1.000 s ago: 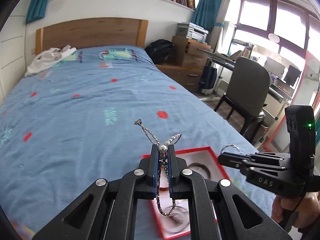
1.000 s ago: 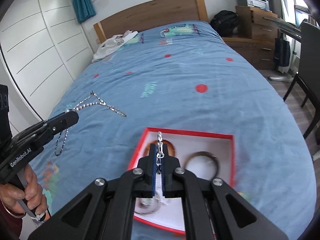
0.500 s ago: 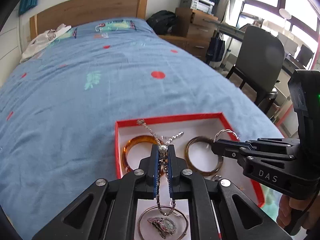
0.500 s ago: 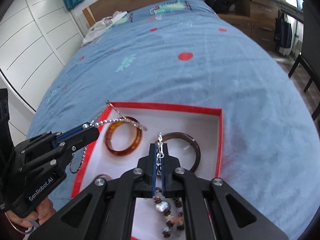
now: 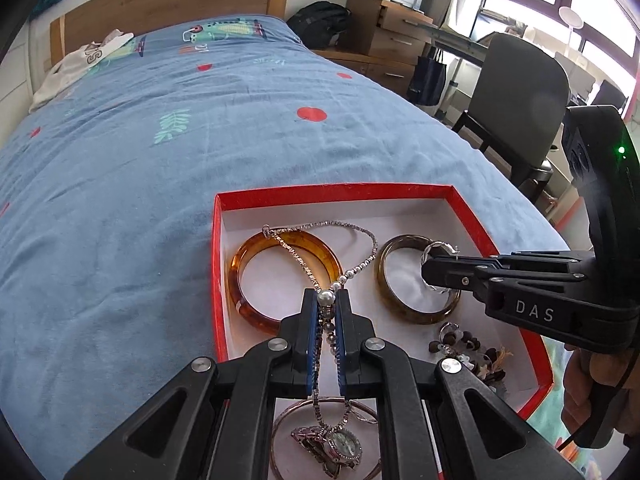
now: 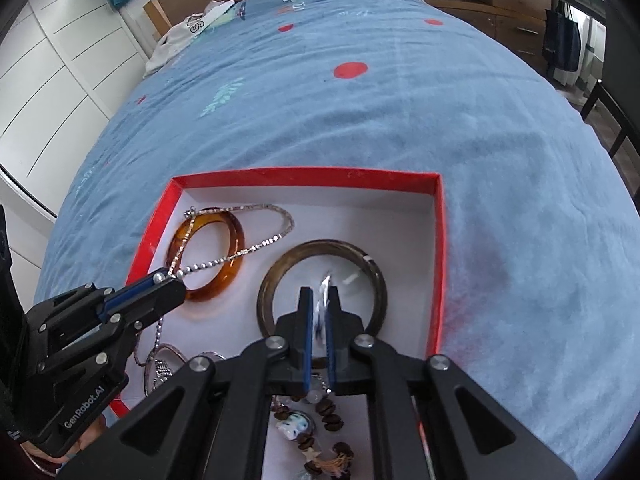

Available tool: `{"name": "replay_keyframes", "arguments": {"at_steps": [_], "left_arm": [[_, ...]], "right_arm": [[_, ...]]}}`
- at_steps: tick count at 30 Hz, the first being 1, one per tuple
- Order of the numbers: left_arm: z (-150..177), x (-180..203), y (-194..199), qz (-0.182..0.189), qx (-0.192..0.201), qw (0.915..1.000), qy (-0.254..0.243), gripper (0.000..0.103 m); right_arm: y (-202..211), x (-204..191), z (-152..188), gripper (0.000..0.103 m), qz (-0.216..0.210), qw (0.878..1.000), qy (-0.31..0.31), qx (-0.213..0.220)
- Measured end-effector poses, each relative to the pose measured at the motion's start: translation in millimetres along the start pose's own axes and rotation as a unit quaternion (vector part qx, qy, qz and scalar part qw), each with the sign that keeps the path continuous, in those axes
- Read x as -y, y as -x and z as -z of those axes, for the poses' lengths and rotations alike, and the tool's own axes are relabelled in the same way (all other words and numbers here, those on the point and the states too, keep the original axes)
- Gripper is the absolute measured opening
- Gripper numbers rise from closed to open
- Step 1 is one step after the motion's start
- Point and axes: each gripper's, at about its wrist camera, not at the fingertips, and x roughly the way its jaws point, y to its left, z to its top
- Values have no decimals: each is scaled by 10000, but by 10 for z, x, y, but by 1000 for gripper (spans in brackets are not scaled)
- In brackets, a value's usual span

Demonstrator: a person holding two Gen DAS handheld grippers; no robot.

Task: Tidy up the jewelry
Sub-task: 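Carry the necklace and earring into the red box and open both tools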

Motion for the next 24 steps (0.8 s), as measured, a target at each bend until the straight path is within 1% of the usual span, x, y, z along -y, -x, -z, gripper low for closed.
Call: {"name": "replay_keyframes", "arguments": {"at_steps": [5, 7, 9, 11, 13, 15, 18, 20, 24], "left_arm": [[-3, -48, -22, -40, -36, 9999, 87, 10], [7, -58, -29, -49, -69, 9999, 89, 15], [24, -66, -23, -74, -62, 9999, 110, 29], [29, -73, -25, -85, -60, 9999, 124, 34], [33, -72, -21, -69, -60, 9999, 142, 37], [30, -66, -5, -53, -40, 9999, 138, 42], [26, -49, 39, -52, 5, 9999, 106, 49], [25, -45, 81, -38, 26, 9999, 112, 51], [24, -30, 180, -70, 86, 9999, 113, 57]], "right_arm": [[10, 15, 18, 7, 67, 10000, 2, -12], [5, 33, 35, 9, 93, 9999, -30, -34], [0, 40, 50, 10, 112, 9999, -20, -35], [0, 32, 57, 10, 135, 9999, -6, -31], [5, 22, 58, 12, 139, 9999, -10, -35], [20, 8, 64, 15, 139, 9999, -4, -33], [55, -2, 74, 27, 138, 9999, -7, -6], [92, 1, 87, 35, 161, 9999, -20, 35], [184, -20, 107, 38, 200, 9998, -37, 80]]}}
